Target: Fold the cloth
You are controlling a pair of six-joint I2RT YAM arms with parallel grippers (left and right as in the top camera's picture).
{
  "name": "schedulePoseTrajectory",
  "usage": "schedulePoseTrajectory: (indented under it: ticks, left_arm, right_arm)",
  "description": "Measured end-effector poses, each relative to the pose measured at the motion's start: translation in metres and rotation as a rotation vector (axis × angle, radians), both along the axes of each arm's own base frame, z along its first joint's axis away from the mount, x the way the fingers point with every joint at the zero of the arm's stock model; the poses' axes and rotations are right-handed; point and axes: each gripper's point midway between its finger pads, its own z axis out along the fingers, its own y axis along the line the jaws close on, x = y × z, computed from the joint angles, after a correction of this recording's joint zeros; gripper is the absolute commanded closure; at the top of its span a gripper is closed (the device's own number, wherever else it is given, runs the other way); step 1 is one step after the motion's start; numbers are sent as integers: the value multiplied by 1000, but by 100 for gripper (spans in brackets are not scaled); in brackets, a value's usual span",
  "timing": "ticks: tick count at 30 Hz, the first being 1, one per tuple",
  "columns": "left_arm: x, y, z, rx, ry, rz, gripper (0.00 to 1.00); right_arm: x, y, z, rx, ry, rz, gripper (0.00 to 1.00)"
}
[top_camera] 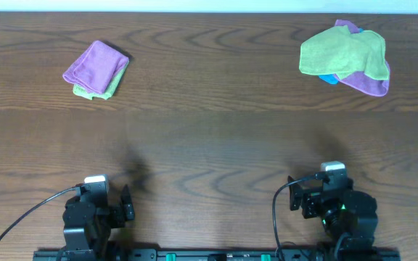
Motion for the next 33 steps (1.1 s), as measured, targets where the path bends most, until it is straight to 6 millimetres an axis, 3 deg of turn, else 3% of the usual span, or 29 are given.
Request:
schedulePoseTrajectory:
  ticks: [4, 33]
  left_arm:
    - [0, 0, 0, 0, 0, 0, 4]
    - [0, 0, 0, 0, 0, 0, 5]
  right_arm:
    - [-1, -2, -9, -10, -1, -3, 1]
    - [-3, -9, -5, -38, -39, -38, 1]
